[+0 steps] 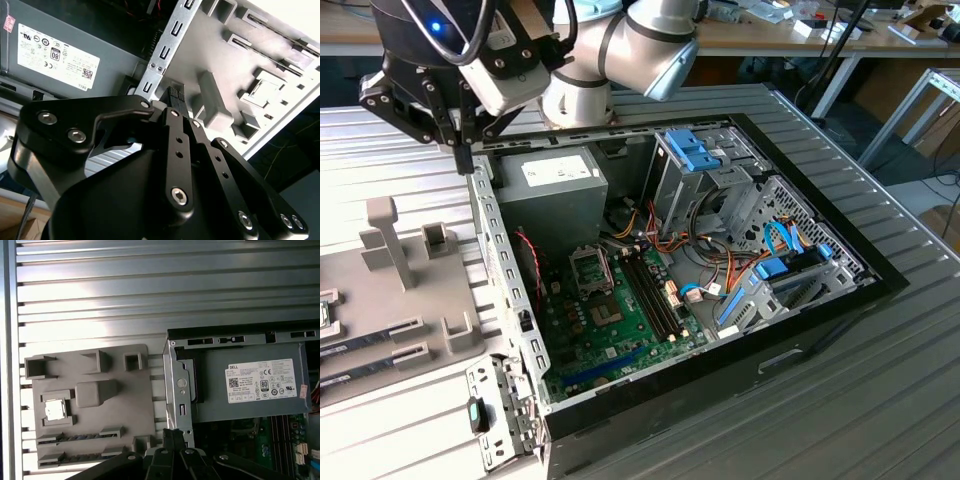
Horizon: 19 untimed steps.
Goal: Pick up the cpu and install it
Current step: 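Reach for the cpu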
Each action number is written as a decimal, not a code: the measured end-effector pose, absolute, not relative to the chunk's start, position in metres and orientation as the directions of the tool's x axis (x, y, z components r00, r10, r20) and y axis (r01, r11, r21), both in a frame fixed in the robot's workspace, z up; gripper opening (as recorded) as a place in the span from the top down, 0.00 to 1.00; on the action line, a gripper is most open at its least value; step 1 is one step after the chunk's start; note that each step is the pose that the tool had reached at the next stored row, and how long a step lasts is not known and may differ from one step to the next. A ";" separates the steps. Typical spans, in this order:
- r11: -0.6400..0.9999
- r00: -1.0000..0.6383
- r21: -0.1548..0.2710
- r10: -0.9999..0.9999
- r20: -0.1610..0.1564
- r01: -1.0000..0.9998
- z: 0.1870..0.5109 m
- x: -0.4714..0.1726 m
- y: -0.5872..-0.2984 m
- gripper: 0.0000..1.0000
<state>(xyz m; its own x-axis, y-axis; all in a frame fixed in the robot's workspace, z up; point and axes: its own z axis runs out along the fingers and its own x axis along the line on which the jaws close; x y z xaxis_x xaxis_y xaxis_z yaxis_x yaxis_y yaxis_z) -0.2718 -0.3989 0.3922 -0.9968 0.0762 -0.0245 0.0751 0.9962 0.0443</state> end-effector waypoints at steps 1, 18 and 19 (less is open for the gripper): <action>0.996 -0.997 0.044 0.076 -0.025 0.075 0.392 -0.272 -0.399 0.89; 0.996 -0.997 0.044 0.076 -0.024 0.075 0.392 -0.294 -0.399 0.89; 0.996 -0.997 0.044 0.076 -0.024 0.075 0.392 -0.295 -0.399 0.89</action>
